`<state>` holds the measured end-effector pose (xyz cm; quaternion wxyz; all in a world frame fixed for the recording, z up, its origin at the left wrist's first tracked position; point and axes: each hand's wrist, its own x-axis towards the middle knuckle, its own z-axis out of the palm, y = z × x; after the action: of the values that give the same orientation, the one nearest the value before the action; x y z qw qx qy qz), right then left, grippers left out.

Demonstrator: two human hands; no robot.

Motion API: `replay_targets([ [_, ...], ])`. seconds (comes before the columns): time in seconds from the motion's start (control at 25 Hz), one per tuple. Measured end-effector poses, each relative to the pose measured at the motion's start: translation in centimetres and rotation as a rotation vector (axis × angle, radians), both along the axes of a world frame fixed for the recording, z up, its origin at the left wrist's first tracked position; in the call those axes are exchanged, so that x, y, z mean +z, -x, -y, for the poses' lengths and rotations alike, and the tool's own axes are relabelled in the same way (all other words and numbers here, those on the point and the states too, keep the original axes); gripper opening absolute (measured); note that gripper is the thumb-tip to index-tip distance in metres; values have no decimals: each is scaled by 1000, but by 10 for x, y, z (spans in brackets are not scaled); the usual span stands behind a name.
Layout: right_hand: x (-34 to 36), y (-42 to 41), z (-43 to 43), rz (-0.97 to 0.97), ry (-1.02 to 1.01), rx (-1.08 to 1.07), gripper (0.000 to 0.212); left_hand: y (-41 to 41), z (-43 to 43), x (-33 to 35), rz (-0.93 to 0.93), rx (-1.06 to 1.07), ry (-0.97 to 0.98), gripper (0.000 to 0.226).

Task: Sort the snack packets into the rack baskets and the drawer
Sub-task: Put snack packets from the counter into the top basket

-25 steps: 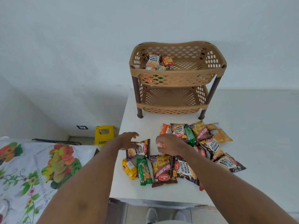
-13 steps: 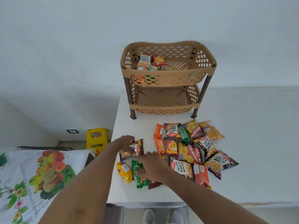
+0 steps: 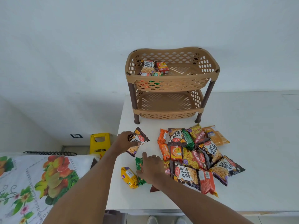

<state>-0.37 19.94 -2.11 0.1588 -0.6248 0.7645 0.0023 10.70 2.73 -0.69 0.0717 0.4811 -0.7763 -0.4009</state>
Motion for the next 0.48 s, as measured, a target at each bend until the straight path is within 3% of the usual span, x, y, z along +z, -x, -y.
replay_targets([
  [0.2,4,3,20,292,-88,-260,97,4,3,17,-180,52,-72,71],
  [0.36,23,41,26,682,44,-427,76,12,6,42,-251,56,-108,58],
  [0.48,43,73,25,847,217,-525,56,32,3,77,-276,-17,-132,52],
])
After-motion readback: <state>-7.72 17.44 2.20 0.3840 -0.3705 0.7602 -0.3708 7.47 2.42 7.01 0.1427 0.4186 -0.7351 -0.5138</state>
